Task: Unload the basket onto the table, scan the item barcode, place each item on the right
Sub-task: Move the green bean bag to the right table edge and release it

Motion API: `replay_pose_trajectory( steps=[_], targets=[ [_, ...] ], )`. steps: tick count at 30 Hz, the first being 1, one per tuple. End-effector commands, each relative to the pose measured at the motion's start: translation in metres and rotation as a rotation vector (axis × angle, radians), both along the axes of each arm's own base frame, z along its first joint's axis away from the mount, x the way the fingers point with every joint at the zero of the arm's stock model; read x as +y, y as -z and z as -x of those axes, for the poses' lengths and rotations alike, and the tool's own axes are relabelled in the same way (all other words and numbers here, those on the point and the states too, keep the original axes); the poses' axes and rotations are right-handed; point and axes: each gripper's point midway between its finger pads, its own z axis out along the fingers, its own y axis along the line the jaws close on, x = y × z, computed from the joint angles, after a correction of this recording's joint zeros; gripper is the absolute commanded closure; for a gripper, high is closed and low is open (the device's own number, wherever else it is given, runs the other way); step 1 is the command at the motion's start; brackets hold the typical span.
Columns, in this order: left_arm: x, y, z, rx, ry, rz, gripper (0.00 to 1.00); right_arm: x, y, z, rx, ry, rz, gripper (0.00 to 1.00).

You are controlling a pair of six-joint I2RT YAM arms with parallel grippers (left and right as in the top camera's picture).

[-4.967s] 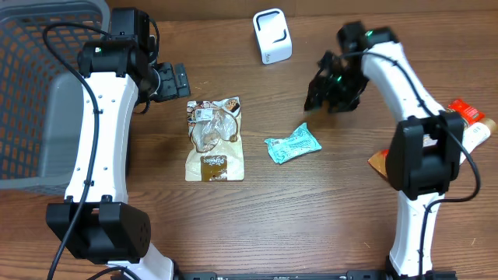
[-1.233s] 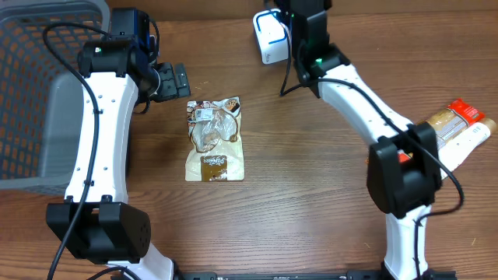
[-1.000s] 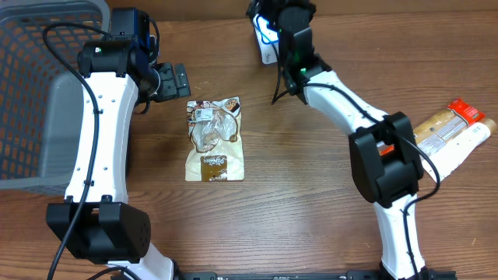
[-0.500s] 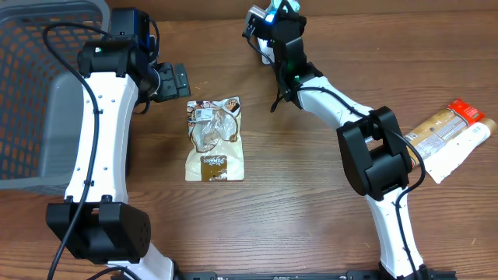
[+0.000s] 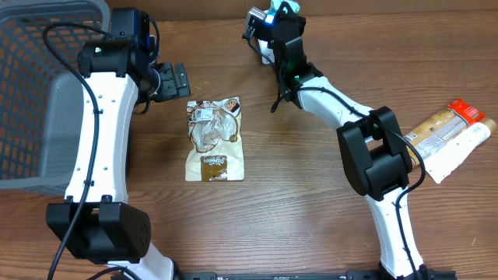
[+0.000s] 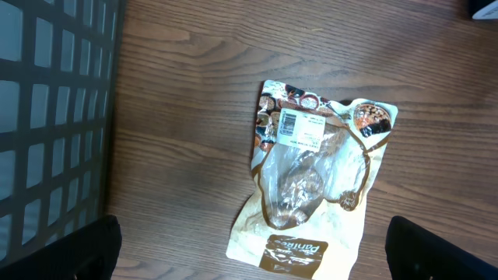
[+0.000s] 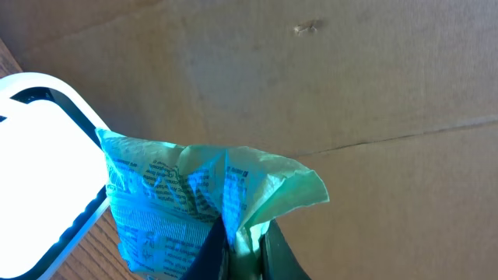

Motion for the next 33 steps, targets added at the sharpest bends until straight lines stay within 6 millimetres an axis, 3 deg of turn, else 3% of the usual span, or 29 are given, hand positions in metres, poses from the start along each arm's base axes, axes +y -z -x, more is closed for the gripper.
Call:
replay_pose_trajectory(
  steps=[1, 6, 9, 13, 17, 19, 23, 25, 27, 33],
  targets=[
    [-0.002, 0.003, 0.0, 0.009, 0.023, -0.001, 0.0, 0.002, -0.011, 0.001, -0.024, 0.003, -0.009, 0.96],
    [-0.002, 0.003, 0.0, 0.009, 0.023, -0.001, 0.0, 0.002, -0.018, 0.003, -0.035, 0.024, -0.085, 0.96],
    [-0.002, 0.003, 0.0, 0.009, 0.023, -0.001, 0.0, -0.002, -0.039, 0.008, -0.051, 0.049, -0.232, 0.96],
    [-0.002, 0.003, 0.0, 0.009, 0.023, -0.001, 0.0, -0.01, -0.085, 0.025, -0.036, 0.065, -0.342, 0.96],
    [-0.002, 0.003, 0.0, 0.009, 0.023, -0.001, 0.0, -0.024, -0.138, 0.065, 0.033, 0.108, -0.6, 0.96],
    [-0.002, 0.003, 0.0, 0.009, 0.023, -0.001, 0.0, -0.037, -0.165, 0.09, 0.051, 0.162, -0.846, 0.96],
    [-0.002, 0.003, 0.0, 0.009, 0.023, -0.001, 0.0, -0.071, -0.19, 0.132, 0.13, 0.278, -1.242, 0.96],
    [-0.002, 0.003, 0.0, 0.009, 0.023, -0.001, 0.01, -0.087, -0.188, 0.15, 0.203, 0.334, -1.353, 0.96],
    [-0.002, 0.003, 0.0, 0.009, 0.023, -0.001, 0.0, -0.106, -0.174, 0.166, 0.304, 0.411, -1.407, 0.96],
    [-0.002, 0.003, 0.0, 0.009, 0.023, -0.001, 0.0, -0.18, -0.087, 0.212, 0.565, 0.828, -1.388, 0.96]
  ],
)
